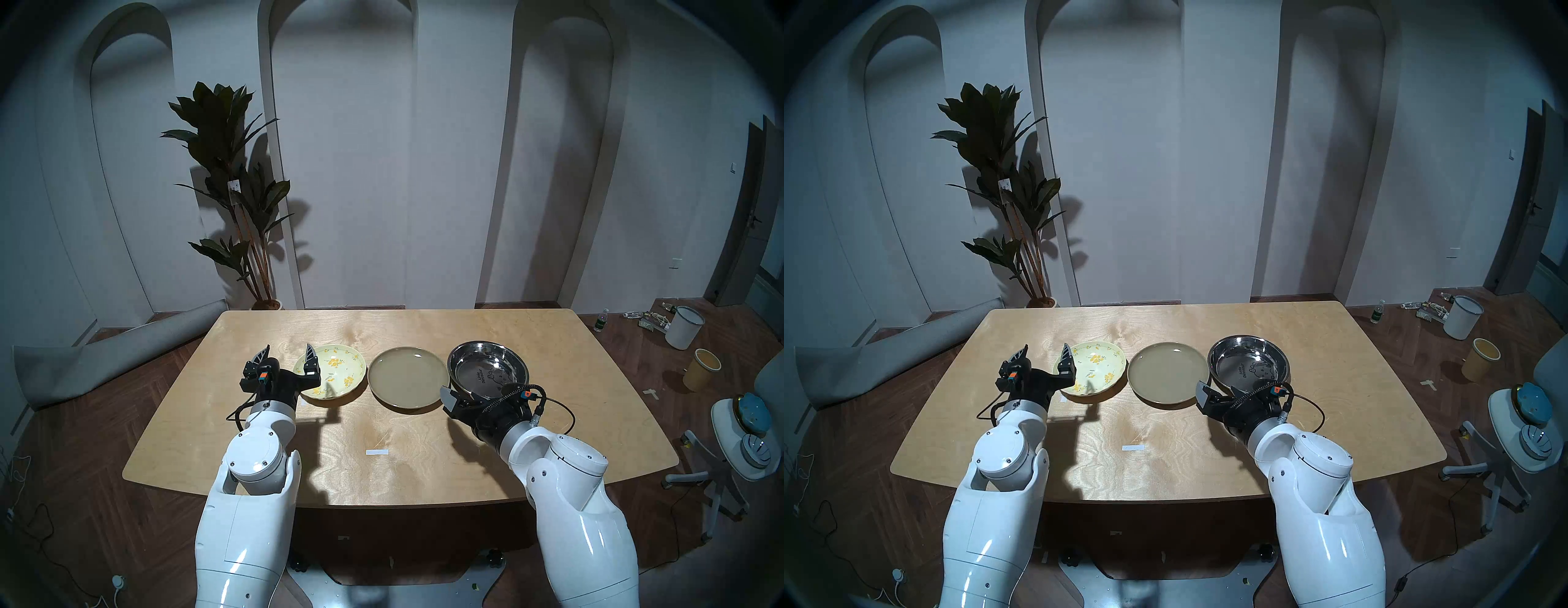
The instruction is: Stack the plates into one stack
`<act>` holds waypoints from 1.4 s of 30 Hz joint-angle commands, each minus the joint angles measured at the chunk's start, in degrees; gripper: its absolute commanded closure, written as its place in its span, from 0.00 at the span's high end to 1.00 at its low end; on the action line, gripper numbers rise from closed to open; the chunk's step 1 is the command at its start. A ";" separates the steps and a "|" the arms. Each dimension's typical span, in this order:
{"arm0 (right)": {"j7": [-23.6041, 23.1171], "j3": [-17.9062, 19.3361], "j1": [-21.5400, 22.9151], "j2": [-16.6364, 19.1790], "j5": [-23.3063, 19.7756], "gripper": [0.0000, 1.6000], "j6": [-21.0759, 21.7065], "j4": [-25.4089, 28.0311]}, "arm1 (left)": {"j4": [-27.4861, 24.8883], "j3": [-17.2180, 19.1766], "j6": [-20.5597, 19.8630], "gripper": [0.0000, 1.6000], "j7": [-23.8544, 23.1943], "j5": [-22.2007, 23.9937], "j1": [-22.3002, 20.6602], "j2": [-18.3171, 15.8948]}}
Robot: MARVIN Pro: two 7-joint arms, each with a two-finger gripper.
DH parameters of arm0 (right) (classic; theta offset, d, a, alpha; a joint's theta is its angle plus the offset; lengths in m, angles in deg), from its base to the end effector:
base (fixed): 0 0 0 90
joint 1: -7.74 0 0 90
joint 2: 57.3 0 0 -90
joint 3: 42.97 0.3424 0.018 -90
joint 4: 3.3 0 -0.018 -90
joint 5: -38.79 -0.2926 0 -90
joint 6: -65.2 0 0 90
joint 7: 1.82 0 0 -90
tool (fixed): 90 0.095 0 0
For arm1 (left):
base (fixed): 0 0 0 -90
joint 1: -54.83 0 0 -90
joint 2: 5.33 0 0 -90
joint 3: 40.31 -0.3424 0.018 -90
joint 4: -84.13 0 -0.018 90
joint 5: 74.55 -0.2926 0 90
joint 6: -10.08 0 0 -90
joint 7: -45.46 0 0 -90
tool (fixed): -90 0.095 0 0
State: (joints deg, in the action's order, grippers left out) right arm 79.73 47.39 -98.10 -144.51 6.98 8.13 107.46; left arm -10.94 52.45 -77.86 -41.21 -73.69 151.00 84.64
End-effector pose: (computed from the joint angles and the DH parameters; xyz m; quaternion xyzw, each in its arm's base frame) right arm 0.2984 0.0236 -0.3578 -0.8115 0.0685 -0.5036 0.2884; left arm 0.3674 0.0252 -0.3644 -0.7001 -0.0409 -0.7120 0.0342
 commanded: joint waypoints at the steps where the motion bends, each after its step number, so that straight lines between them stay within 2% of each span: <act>1: 1.01 2.44 0.27 -3.90 -6.33 1.00 6.40 2.54 | 0.70 0.51 1.01 1.00 0.15 0.22 -5.45 -0.34; 5: 3.16 3.75 -1.85 -4.91 -9.69 1.00 9.00 3.94 | 0.57 2.19 0.42 1.00 -1.43 1.11 -7.97 -2.33; 10: 7.10 5.15 -3.41 -6.05 -13.52 1.00 9.03 4.61 | 1.18 2.50 0.45 1.00 -2.80 1.94 -8.58 -2.73; 11: 8.15 4.76 -3.21 -5.25 -14.96 1.00 9.07 4.27 | 1.24 2.52 0.46 1.00 -2.95 2.05 -8.62 -2.77; 17: 14.38 2.76 -3.31 -5.33 -18.51 1.00 5.89 4.06 | 1.54 2.67 0.56 1.00 -3.80 2.62 -8.86 -2.96; 18: 14.26 2.50 -3.08 -5.31 -18.77 1.00 4.21 3.70 | 1.57 2.69 0.57 1.00 -3.88 2.67 -8.88 -2.97; 22: 18.52 0.97 -1.12 -4.93 -19.86 1.00 1.01 2.51 | 1.62 2.71 0.59 1.00 -4.05 2.82 -8.91 -3.02; 27: 22.23 0.04 1.32 -4.76 -22.02 1.00 -0.55 0.81 | 1.67 2.70 0.61 1.00 -4.17 2.95 -8.94 -3.10; 36: 23.33 -1.98 5.57 -4.46 -26.39 1.00 -3.89 -4.64 | 1.71 2.65 0.63 1.00 -4.23 3.10 -8.95 -3.20; 42: 24.04 -2.24 7.35 -4.63 -27.97 1.00 -4.82 -6.28 | 1.72 2.67 0.64 1.00 -4.26 3.04 -8.96 -3.18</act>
State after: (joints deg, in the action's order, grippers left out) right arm 104.24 45.39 -94.33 -149.18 -18.99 4.60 100.89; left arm -8.30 55.22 -77.65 -45.72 -70.45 143.23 81.42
